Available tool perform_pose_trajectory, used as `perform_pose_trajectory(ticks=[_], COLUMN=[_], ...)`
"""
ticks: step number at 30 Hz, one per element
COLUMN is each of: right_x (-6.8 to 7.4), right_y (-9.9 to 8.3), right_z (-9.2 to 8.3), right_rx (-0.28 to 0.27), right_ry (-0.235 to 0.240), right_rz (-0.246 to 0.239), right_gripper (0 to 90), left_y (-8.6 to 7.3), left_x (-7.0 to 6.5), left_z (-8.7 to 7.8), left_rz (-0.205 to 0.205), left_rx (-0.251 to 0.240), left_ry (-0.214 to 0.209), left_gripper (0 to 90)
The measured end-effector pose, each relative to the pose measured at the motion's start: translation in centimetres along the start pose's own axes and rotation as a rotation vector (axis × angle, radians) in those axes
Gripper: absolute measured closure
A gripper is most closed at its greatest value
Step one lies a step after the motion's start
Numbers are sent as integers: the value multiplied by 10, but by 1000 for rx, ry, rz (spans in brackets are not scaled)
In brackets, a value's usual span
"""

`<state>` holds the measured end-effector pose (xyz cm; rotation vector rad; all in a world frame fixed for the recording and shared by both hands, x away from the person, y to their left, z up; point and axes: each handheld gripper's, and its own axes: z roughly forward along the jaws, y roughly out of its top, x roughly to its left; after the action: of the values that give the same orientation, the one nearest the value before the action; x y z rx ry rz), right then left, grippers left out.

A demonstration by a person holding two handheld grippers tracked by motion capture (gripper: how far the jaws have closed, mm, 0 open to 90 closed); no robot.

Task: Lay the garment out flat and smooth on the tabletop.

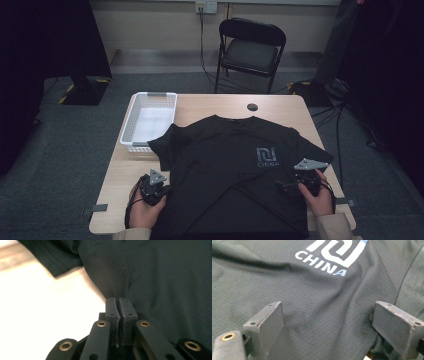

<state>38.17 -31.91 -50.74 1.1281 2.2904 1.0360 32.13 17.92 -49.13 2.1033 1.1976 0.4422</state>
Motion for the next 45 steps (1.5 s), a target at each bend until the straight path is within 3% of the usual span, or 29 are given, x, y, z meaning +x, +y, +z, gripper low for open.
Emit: perform_pose_trajectory(ticks=[6, 13, 15, 17, 19, 23, 25, 27, 30, 31, 34, 36, 38, 41, 44, 45], right_x=[0, 0, 0, 0, 0, -2, -4, -6, -5, -3, 5, 9, 9, 3, -4, -4], right_y=[0, 0, 0, 0, 0, -1, -2, -6, -22, -29, -39, -41, -40, -41, -46, -46], right_z=[0, 0, 0, 0, 0, -6, -19, -32, -49, -53, -57, -60, -61, -69, -81, -83], right_rx=[0, 1, 1, 1, 1, 13, -14, -21, -14, 8, 33, 26, 40, 45, 18, 4], right_ry=[0, 2, 3, 3, 4, 10, -30, -41, -67, -63, -47, -22, -8, 5, -15, -8], right_rz=[0, -3, -5, -6, -8, -22, 4, 33, 90, 92, 64, 59, 53, 59, 74, 59], right_gripper=[97, 97, 97, 97, 97, 139, 148, 139, 300, 399, 560, 773, 882, 887, 880, 797], left_y=[-17, -35, -34, -29, -20, 5, 10, 13, 13, 12, 13, 13, 12, 10, 7, 8], left_x=[0, -2, -2, -1, 2, 9, 12, 12, 10, 10, 9, 8, 9, 15, 19, 19], left_z=[-14, -32, -32, -28, -23, -5, 3, 11, 16, 16, 14, 13, 12, 5, -2, -3], left_rz=[-21, -29, -16, -4, -28, -75, -93, -82, -54, -43, -43, -38, -38, -47, -46, -38], left_rx=[2, 20, 9, -24, -62, -95, -97, -79, -58, -59, -35, -19, -13, -19, -41, -50], left_ry=[-52, -81, -66, -25, -36, -22, -16, -1, 0, 3, -13, -29, -35, -50, -61, -85], left_gripper=[872, 845, 747, 491, 441, 502, 526, 555, 587, 621, 734, 854, 884, 889, 888, 884])
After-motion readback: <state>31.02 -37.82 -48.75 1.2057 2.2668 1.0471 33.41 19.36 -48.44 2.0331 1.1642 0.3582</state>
